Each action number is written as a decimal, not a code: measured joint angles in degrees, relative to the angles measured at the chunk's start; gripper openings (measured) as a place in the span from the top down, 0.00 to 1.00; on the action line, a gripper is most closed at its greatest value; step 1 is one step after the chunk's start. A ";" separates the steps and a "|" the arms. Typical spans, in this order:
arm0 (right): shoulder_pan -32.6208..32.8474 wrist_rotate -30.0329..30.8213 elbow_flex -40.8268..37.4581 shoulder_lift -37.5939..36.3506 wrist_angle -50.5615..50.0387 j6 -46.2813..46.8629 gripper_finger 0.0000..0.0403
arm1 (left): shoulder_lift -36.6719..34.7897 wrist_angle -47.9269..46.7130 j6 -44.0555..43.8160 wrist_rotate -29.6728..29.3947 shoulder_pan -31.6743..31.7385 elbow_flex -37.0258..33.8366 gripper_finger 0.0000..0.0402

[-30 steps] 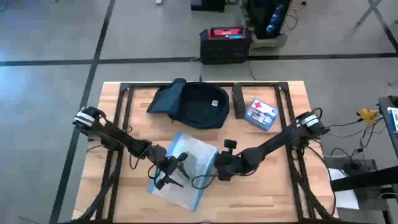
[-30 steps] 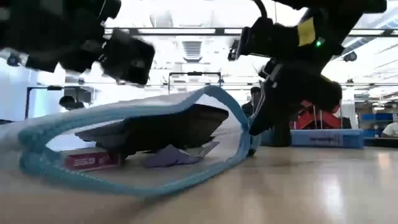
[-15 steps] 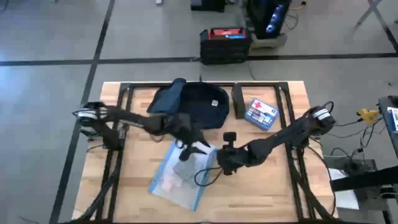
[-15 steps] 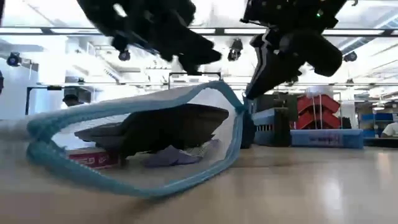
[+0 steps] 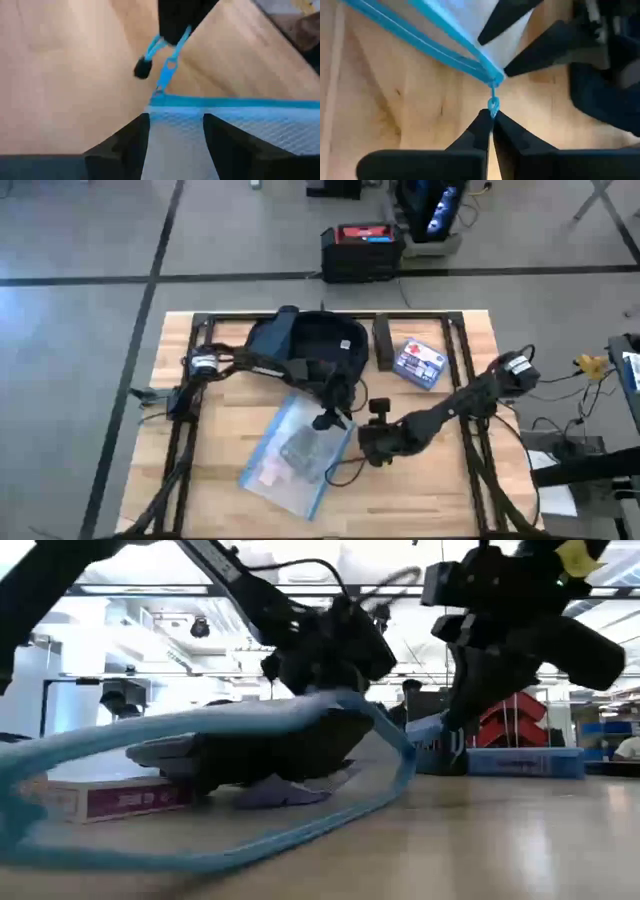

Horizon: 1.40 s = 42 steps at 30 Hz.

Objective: Unpack backpack
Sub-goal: Close the zip bag

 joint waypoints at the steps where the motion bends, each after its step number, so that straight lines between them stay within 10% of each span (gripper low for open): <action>1: 0.00 0.00 -0.21 0.00 0.02 0.42 1.00 | 0.68 -0.09 0.02 -0.08 0.11 0.64 0.55; 15: 0.24 -1.20 -3.80 0.02 5.92 3.36 1.00 | 5.95 4.12 -0.01 -2.58 0.26 3.25 0.61; 23: 0.24 -1.18 -3.73 0.02 5.72 4.15 1.00 | 6.04 4.09 -0.83 -3.69 0.23 1.92 0.97; 28: 0.86 -1.18 -3.54 0.02 5.73 6.91 1.00 | 5.65 2.61 -1.99 -12.44 -0.04 1.65 1.00; 42: 7.78 -0.37 -3.71 4.00 11.79 21.29 1.00 | 5.27 1.97 -3.25 -12.61 2.16 1.43 1.00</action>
